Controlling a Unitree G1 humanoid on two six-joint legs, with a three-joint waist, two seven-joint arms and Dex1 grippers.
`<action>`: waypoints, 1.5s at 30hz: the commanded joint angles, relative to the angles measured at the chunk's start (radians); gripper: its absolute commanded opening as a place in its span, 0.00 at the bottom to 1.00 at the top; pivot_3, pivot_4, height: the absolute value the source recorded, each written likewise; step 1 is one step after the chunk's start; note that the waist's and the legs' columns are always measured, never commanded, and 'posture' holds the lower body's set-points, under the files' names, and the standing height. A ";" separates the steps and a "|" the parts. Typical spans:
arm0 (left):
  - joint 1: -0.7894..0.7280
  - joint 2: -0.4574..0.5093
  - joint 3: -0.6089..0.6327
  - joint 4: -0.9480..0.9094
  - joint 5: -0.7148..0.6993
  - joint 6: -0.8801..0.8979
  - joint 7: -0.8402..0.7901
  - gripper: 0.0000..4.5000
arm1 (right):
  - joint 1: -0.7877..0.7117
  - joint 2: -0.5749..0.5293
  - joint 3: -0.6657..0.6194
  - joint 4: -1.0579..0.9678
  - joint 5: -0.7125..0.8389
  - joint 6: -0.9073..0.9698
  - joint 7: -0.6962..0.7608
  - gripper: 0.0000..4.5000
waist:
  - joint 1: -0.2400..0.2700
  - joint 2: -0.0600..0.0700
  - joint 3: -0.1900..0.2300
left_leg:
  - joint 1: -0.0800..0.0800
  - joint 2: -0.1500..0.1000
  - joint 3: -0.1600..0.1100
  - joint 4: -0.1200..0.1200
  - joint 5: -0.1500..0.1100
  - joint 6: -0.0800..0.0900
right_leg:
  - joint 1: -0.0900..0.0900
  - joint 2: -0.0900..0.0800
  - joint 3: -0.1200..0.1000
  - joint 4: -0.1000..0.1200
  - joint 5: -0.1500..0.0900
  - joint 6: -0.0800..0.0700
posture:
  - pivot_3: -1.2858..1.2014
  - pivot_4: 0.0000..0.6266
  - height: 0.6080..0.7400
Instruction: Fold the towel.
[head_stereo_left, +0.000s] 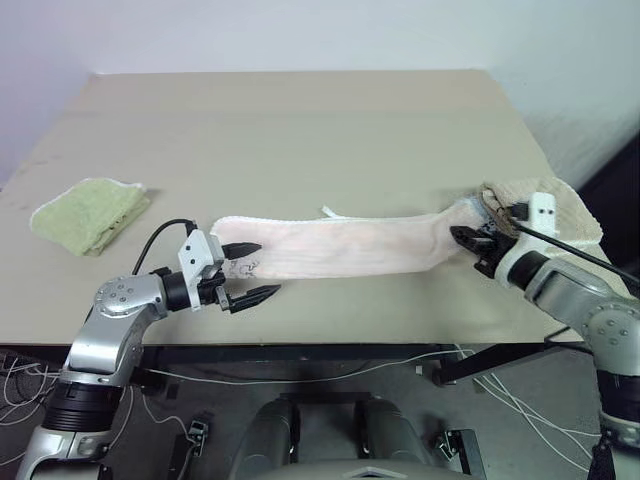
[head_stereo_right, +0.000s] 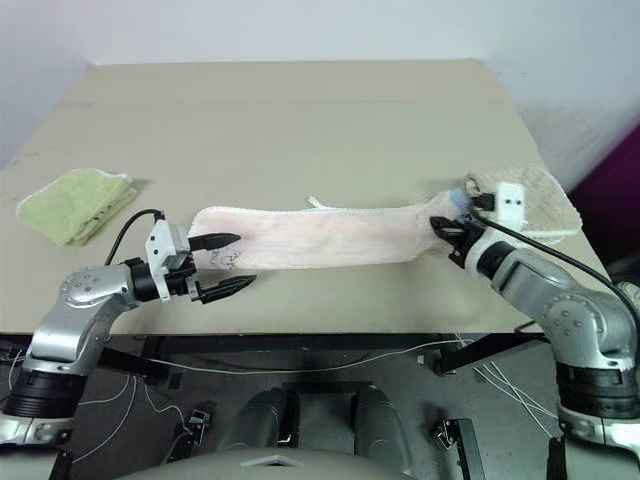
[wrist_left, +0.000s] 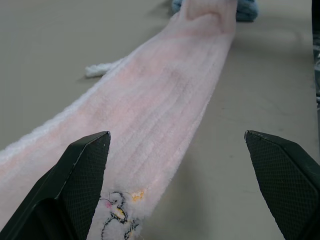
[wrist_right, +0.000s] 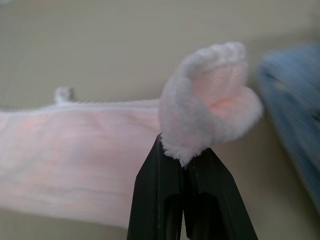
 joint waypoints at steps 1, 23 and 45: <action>-0.001 0.000 0.011 -0.027 0.001 -0.021 0.009 1.00 | -0.079 -0.043 0.141 -0.087 -0.159 -0.033 0.115 0.01 | 0.000 0.000 0.000 | 0.000 0.000 0.000 0.000 0.000 0.000 | 0.000 0.000 0.000 0.000 0.000 0.000 | 0.52 0.24 1.00; 0.037 -0.022 0.002 -0.073 -0.003 -0.017 0.065 1.00 | -0.294 0.190 0.564 0.076 -0.725 -0.189 0.424 0.01 | 0.001 0.000 0.000 | -0.001 -0.001 -0.001 -0.001 0.000 0.000 | -0.002 -0.002 -0.001 0.000 0.000 0.000 | 0.52 0.24 1.00; 0.115 -0.011 0.062 -0.130 -0.046 0.030 0.108 1.00 | -0.251 0.252 0.141 -0.004 -0.477 -0.086 0.501 0.53 | 0.002 0.000 0.000 | -0.001 -0.001 -0.002 -0.001 0.000 -0.001 | -0.002 -0.004 0.000 -0.001 0.000 0.000 | 0.52 0.24 1.00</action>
